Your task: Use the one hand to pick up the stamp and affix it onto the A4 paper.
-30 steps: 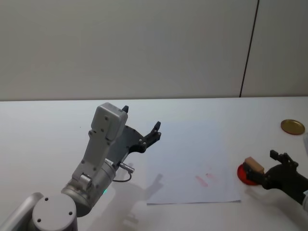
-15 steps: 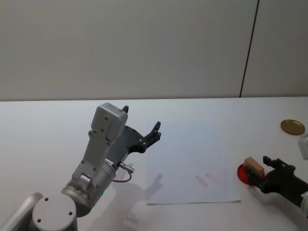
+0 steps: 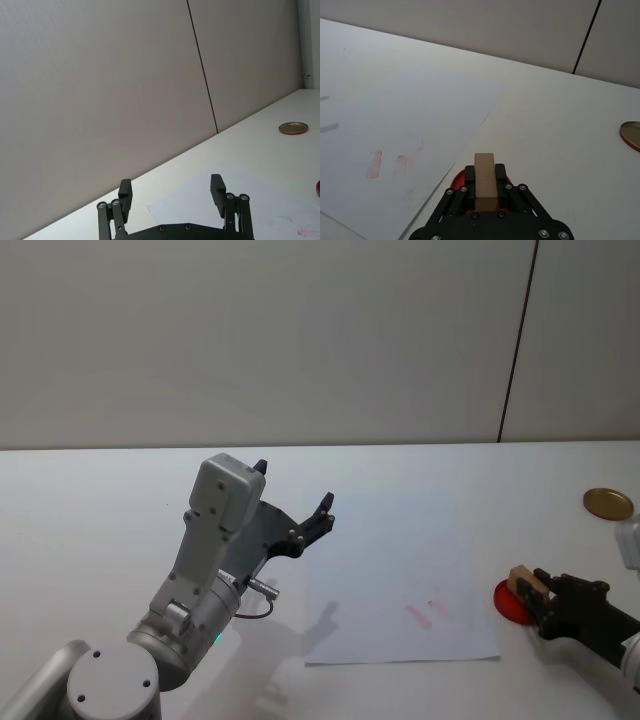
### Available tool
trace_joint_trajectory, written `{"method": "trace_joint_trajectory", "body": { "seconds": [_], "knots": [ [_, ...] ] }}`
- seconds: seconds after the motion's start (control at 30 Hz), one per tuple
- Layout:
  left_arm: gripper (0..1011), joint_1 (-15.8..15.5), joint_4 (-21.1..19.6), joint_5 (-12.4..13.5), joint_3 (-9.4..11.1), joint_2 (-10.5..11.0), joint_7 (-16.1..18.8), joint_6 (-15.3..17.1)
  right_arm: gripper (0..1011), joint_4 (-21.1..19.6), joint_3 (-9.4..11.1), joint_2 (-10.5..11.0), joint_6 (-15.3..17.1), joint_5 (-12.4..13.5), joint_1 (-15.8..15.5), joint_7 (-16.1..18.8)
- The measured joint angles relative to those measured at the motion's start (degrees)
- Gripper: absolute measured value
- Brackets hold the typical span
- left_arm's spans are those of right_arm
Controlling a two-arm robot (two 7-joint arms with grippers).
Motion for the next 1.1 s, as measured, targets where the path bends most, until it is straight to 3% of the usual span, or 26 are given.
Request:
{"method": "trace_joint_trajectory", "body": {
  "seconds": [0.53,0.87,1.1],
  "knots": [
    [993,0.0,0.0,0.0,0.0,0.0,0.0,0.0,225,-0.9,-0.4,-0.7,-2.2,0.2,1.2,0.8],
    [993,0.0,0.0,0.0,0.0,0.0,0.0,0.0,225,-1.5,-2.0,-2.8,-2.7,-1.0,3.8,3.4],
    [993,0.0,0.0,0.0,0.0,0.0,0.0,0.0,225,0.7,-3.6,-5.1,-2.2,-3.0,6.4,4.8]
  ]
}}
